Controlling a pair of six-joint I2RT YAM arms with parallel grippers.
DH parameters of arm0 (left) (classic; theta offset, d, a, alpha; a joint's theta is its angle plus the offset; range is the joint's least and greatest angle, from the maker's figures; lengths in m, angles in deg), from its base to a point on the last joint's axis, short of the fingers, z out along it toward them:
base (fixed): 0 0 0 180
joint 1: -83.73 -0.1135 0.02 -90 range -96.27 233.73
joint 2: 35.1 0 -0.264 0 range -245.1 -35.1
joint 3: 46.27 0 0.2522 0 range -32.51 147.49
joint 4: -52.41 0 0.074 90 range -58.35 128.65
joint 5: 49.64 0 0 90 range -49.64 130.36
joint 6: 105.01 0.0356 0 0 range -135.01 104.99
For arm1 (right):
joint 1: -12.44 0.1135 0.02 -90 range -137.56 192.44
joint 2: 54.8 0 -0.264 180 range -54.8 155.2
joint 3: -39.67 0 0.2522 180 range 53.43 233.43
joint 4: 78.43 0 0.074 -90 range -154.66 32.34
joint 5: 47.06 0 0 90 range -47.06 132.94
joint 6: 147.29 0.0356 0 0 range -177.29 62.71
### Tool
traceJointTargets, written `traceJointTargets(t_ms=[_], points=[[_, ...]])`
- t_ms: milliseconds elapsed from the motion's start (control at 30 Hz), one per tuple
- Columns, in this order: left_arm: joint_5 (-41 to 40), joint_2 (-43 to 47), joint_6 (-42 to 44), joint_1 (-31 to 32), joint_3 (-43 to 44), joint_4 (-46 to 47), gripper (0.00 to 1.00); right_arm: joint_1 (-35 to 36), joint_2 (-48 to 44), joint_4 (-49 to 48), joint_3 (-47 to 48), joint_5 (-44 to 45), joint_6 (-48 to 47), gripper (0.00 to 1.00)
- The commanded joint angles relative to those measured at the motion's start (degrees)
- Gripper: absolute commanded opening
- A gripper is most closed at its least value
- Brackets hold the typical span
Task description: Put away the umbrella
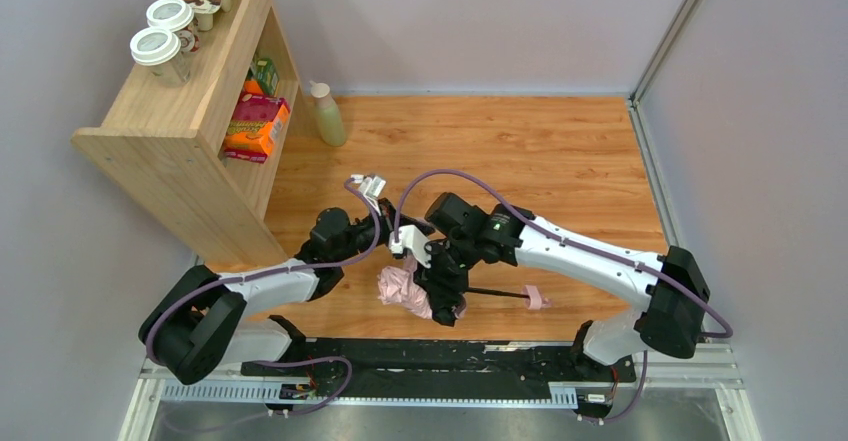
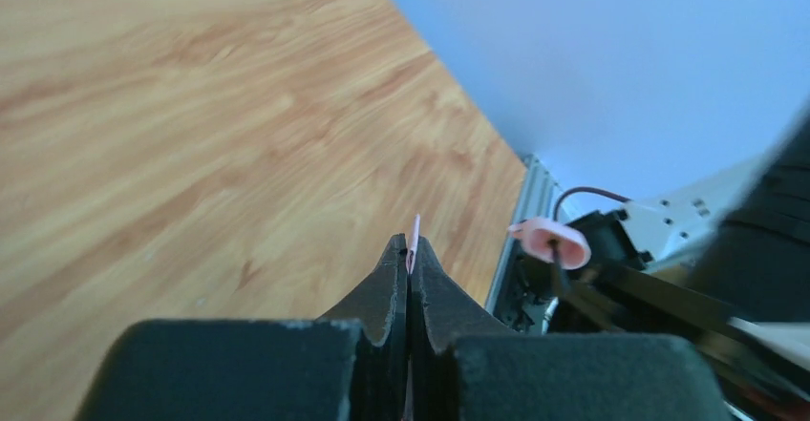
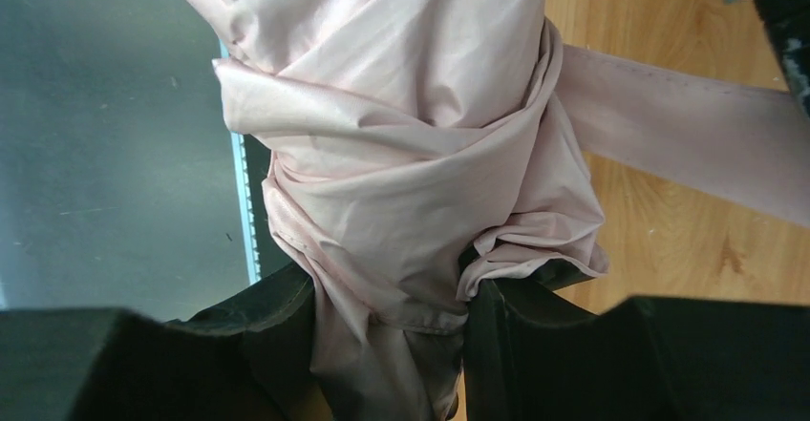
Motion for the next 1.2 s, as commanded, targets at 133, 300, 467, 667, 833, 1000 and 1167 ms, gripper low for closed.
traceJointTargets(t_ms=[133,300,467,667,833,1000,1167], points=[[8.1,1.5,2.3,-0.3,-1.4,24.9,0.0,-4.2,-1.9,-3.0,0.7,-15.5,6.6,0.0],[7.9,2.8,1.3,-0.3,-3.4,27.2,0.0,-5.8,-2.8,-3.4,-0.7,-19.1,9.1,0.0],[9.5,5.3,1.1,-0.3,-4.7,27.0,0.0,-8.7,-3.3,-3.6,-2.0,-21.3,12.6,0.0],[13.8,9.8,3.3,-0.3,-4.8,22.7,0.0,-13.0,-2.8,-5.1,-2.7,-25.7,17.7,0.0],[17.1,12.5,5.1,-0.3,-5.0,20.1,0.0,-13.5,-0.1,-6.2,-0.9,-27.4,23.3,0.0],[24.6,14.7,7.1,-0.1,-3.9,18.3,0.0,-15.1,3.2,-7.8,0.1,-30.7,28.6,0.0],[30.7,16.1,14.1,1.9,-1.8,12.4,0.0,-18.6,8.8,-6.0,1.4,-32.7,30.3,0.0]])
